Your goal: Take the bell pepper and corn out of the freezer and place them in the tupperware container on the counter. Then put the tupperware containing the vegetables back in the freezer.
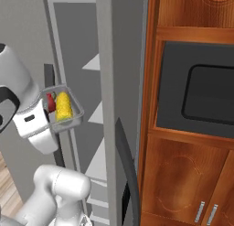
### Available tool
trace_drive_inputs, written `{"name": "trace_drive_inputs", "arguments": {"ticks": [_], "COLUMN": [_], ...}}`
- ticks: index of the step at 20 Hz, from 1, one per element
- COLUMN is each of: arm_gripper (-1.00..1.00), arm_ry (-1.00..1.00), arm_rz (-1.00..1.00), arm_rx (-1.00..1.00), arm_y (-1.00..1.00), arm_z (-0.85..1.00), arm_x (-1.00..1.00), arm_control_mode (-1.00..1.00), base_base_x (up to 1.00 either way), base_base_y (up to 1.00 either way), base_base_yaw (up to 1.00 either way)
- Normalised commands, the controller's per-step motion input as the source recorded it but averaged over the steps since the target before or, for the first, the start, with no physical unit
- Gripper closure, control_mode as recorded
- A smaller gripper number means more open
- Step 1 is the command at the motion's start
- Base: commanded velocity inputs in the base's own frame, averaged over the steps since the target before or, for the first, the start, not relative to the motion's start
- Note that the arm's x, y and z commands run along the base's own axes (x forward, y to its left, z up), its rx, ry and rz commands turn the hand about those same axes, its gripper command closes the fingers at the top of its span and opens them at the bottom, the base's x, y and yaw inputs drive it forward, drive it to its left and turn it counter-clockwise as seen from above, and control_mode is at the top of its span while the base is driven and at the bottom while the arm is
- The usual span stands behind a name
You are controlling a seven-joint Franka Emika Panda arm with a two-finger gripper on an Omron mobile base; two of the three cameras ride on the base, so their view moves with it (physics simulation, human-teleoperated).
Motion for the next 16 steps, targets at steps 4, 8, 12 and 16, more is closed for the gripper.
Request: {"name": "trace_drive_inputs", "arguments": {"ticks": [4,8,12,16], "arm_gripper": [1.0,1.0,1.0,1.0], "arm_ry": [-0.1,-0.1,-0.15,-0.12], "arm_rz": [-0.35,-0.19,-0.11,-0.07], "arm_rx": [0.04,0.09,0.08,0.07], "arm_y": [-0.1,-0.31,-0.17,0.0], "arm_z": [0.38,0.39,0.33,0.19], "arm_x": [0.4,0.32,0.31,0.54], "arm_control_mode": [-1.0,-1.0,-1.0,-1.0], "base_base_x": [0.0,0.0,0.0,0.0], "base_base_y": [0.0,0.0,0.0,0.0], "base_base_yaw": [0.0,0.0,0.0,0.0]}}
